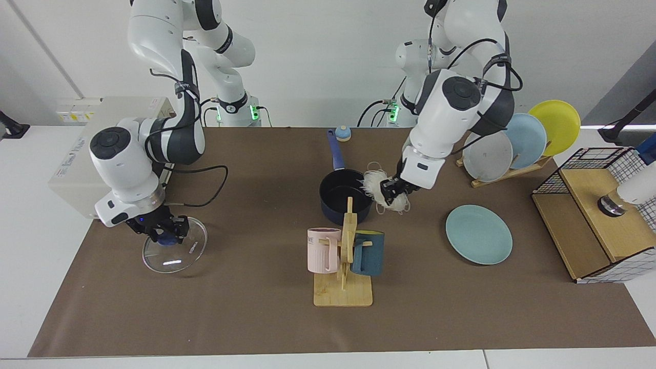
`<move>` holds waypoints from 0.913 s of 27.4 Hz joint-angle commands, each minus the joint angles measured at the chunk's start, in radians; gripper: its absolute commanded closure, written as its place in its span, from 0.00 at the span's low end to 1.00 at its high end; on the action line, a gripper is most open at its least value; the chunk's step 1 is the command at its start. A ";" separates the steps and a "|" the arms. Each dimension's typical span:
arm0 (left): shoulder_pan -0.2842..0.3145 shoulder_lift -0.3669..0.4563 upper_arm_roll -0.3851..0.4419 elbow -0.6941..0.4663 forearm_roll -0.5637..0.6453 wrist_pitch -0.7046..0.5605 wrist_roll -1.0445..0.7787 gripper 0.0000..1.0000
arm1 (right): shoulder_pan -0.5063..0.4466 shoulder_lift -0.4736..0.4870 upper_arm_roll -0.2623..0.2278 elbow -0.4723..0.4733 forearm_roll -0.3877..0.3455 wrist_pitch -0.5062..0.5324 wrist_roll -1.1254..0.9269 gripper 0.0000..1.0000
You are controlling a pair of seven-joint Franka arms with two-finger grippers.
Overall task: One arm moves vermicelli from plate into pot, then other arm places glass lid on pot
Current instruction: 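Carry the vermicelli over the pot and release it with the left gripper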
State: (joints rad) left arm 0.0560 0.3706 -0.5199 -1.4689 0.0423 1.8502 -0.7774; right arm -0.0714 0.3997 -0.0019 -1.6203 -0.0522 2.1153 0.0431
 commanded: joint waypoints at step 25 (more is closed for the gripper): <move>-0.038 0.001 -0.069 -0.291 0.037 0.264 -0.034 0.23 | -0.021 -0.240 -0.003 -0.018 0.037 -0.265 -0.078 1.00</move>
State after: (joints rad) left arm 0.0301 0.3838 -0.5929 -1.7265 0.0465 2.0609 -0.8062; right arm -0.0733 0.1932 -0.0098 -1.6216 -0.0417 1.8713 0.0022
